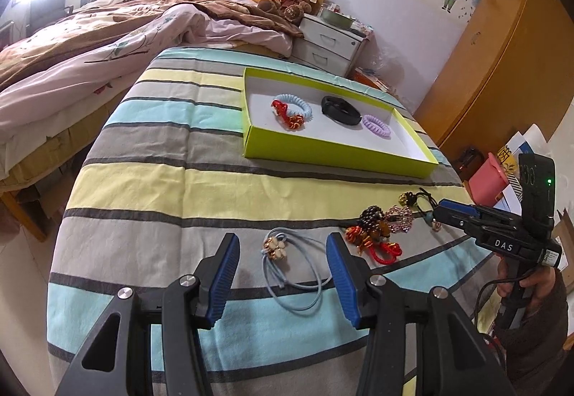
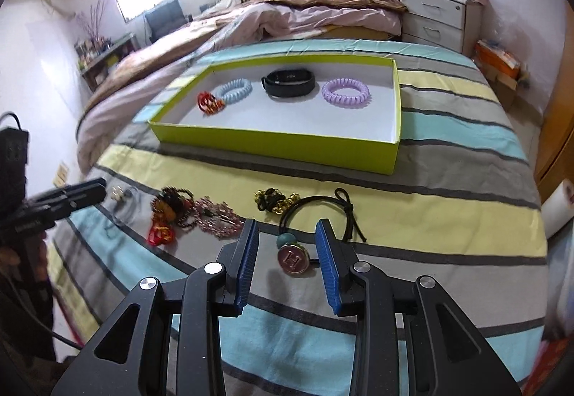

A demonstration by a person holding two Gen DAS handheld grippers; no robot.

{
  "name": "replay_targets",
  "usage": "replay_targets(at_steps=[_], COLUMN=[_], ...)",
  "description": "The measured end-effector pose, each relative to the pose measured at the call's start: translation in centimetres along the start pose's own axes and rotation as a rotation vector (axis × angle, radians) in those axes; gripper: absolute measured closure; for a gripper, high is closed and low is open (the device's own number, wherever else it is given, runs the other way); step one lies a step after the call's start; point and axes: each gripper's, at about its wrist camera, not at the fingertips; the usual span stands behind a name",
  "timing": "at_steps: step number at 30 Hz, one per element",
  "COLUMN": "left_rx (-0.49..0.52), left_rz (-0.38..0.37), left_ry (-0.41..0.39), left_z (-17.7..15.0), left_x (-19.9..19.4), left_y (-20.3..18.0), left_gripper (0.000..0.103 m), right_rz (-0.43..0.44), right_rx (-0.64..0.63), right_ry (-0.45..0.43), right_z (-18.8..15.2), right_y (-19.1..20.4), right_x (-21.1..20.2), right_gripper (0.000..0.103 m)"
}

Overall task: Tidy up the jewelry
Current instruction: 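Grasp the white flower clip with the left gripper while the right grasps the coin pendant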

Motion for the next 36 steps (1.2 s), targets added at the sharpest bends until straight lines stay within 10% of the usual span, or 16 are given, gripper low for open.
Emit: replay_targets(at_steps=[16,36], left_rx=[-0.017,0.075], left_rz=[0.011,0.106], left_ry=[0.011,0.021], left_z=[-0.6,-0.5], left_x=[0.0,2.1], left_y=[1.0,-0.4], left_gripper=[0.053,0.053], right_rz=[-0.106,-0.176], right_rx=[-0.086,0.021], right_ry=[0.105,-0.046], right_z=[-0.2,-0.4], right_y=[1.5,0.4], right_x=[1.3,-3.1], right_gripper=[0.073,0.082])
Point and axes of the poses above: each gripper's, at about its wrist camera, not at the fingertips, and x roughly the way its jaws point, y to its left, z to its top, and after that the axes turned 14 degrees about -x, right-handed
